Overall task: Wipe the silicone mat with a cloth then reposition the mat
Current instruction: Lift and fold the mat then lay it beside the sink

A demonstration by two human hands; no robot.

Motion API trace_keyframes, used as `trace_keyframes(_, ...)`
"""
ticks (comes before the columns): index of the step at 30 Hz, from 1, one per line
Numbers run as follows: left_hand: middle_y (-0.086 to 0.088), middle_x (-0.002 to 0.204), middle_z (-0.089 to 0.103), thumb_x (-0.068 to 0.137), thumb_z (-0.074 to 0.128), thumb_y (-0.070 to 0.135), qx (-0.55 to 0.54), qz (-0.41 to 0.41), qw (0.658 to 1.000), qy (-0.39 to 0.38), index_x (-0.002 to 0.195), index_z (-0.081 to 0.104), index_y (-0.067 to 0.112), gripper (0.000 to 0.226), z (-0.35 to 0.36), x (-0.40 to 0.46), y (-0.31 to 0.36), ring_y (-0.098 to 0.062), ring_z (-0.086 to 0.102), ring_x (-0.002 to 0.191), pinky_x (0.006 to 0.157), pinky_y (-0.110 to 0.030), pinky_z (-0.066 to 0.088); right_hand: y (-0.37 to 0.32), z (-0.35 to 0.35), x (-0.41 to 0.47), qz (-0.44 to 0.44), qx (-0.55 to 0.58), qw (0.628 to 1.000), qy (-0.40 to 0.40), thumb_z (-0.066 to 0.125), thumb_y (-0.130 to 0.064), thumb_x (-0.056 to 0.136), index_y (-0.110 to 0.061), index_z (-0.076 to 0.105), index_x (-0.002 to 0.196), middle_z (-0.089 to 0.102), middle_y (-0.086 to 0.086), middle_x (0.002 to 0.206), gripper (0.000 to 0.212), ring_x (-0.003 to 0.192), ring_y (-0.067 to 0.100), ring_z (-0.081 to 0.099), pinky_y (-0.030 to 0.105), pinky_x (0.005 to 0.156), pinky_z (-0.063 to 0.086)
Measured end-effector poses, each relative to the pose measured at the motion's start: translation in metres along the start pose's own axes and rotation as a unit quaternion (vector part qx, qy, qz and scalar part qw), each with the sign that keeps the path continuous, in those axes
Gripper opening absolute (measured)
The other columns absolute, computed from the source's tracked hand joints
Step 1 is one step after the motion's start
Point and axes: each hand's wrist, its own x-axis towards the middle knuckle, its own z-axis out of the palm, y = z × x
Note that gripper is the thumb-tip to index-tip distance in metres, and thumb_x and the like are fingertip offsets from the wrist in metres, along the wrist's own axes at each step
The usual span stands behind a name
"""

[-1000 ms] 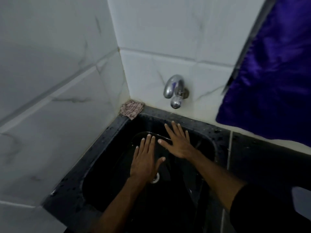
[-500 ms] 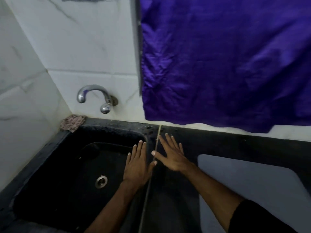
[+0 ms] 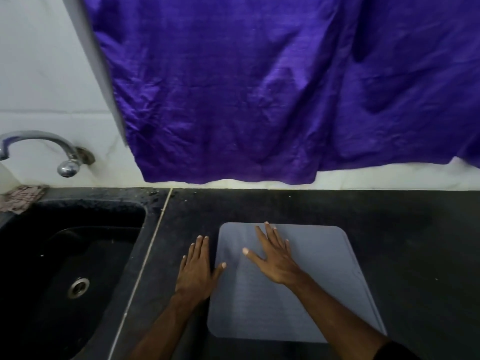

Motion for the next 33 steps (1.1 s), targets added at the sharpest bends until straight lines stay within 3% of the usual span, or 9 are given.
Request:
trace_keyframes(7, -0.016, 0.155, 0.022, 0.089, 0.05, 0.057, -0.06, -0.083, 0.995, -0.004, 0.152, 0.016, 0.011, 0.085, 0.028, -0.021, 0.017, -0.032, 0.028, 0.141, 0.113, -0.047, 0.029, 0.102, -0.016, -0.058, 0.079, 0.004, 0.997, 0.009, 0.021, -0.083, 0.079, -0.04, -0.011, 0.149, -0.018, -0.003, 0.161, 0.088, 0.147, 0.019, -0.019, 0.053, 0.117, -0.012)
trace_keyframes(10, -0.019, 0.148, 0.033, 0.089, 0.055, 0.05, -0.057, -0.108, 0.992, 0.011, 0.148, 0.027, 0.008, 0.077, 0.029, -0.028, 0.018, -0.035, 0.038, 0.132, 0.107, -0.049, 0.037, 0.125, -0.022, -0.077, 0.109, 0.008, 0.993, 0.043, 0.033, -0.07, 0.088, -0.033, -0.003, 0.152, -0.011, 0.001, 0.162, 0.082, 0.149, 0.022, -0.01, 0.053, 0.119, -0.004)
trace_keyframes(14, -0.021, 0.127, 0.053, 0.09, 0.058, 0.036, -0.051, -0.113, 0.992, 0.029, 0.127, 0.052, 0.003, 0.049, 0.028, -0.026, 0.01, -0.035, 0.05, 0.117, 0.096, -0.046, 0.044, 0.143, -0.028, -0.101, 0.151, 0.068, 0.975, 0.149, 0.053, -0.044, 0.093, -0.014, 0.025, 0.15, 0.022, 0.012, 0.158, 0.07, 0.146, 0.029, 0.02, 0.044, 0.119, 0.018)
trace_keyframes(16, -0.024, 0.112, 0.062, 0.09, 0.058, 0.029, -0.063, -0.106, 0.992, 0.032, 0.109, 0.062, -0.001, 0.035, 0.027, -0.023, 0.005, -0.036, 0.058, 0.103, 0.087, -0.044, 0.05, 0.149, -0.03, -0.11, 0.171, 0.087, 0.96, 0.206, 0.058, -0.028, 0.093, -0.004, 0.04, 0.141, 0.039, 0.02, 0.147, 0.057, 0.134, 0.035, 0.041, 0.039, 0.112, 0.031)
trace_keyframes(19, -0.023, 0.097, 0.068, 0.089, 0.061, 0.023, -0.066, -0.109, 0.99, 0.059, 0.098, 0.068, -0.004, 0.028, 0.027, -0.021, 0.003, -0.038, 0.064, 0.092, 0.072, -0.034, 0.048, 0.156, -0.04, -0.119, 0.2, 0.066, 0.945, 0.25, 0.058, -0.016, 0.092, -0.001, 0.055, 0.128, 0.05, 0.025, 0.133, 0.039, 0.115, 0.038, 0.055, 0.042, 0.102, 0.043)
trace_keyframes(22, -0.022, 0.108, 0.069, 0.089, 0.064, 0.022, -0.076, -0.122, 0.987, 0.069, 0.109, 0.068, -0.003, 0.032, 0.027, -0.02, 0.003, -0.037, 0.064, 0.101, 0.085, -0.036, 0.048, 0.163, -0.049, -0.122, 0.181, 0.054, 0.946, 0.262, 0.055, -0.004, 0.088, -0.006, 0.062, 0.09, 0.06, 0.027, 0.101, 0.007, 0.085, 0.031, 0.055, 0.043, 0.08, 0.047)
trace_keyframes(26, -0.018, 0.113, 0.068, 0.09, 0.063, 0.025, -0.087, -0.151, 0.983, 0.053, 0.111, 0.069, 0.003, 0.031, 0.025, -0.012, 0.005, -0.035, 0.063, 0.103, 0.09, -0.035, 0.048, 0.172, -0.058, -0.122, 0.204, 0.058, 0.937, 0.28, 0.051, 0.006, 0.083, 0.011, 0.061, 0.07, 0.061, 0.024, 0.071, 0.017, 0.067, 0.034, 0.056, 0.048, 0.069, 0.052)
trace_keyframes(29, -0.015, 0.107, 0.07, 0.09, 0.063, 0.027, -0.092, -0.176, 0.979, 0.035, 0.102, 0.073, 0.007, 0.026, 0.023, -0.005, 0.01, -0.033, 0.065, 0.097, 0.084, -0.032, 0.049, 0.177, -0.066, -0.116, 0.25, 0.085, 0.929, 0.257, 0.051, 0.002, 0.086, 0.008, 0.067, 0.075, 0.065, 0.018, 0.074, 0.021, 0.068, 0.026, 0.058, 0.04, 0.074, 0.055)
trace_keyframes(33, -0.015, 0.107, 0.071, 0.088, 0.067, 0.031, -0.098, -0.193, 0.976, 0.019, 0.102, 0.074, 0.007, 0.029, 0.02, 0.004, 0.015, -0.032, 0.066, 0.097, 0.086, -0.033, 0.05, 0.188, -0.077, -0.102, 0.316, 0.121, 0.914, 0.225, 0.06, -0.007, 0.088, 0.004, 0.073, 0.089, 0.071, 0.02, 0.092, 0.017, 0.088, 0.034, 0.067, 0.044, 0.084, 0.056)
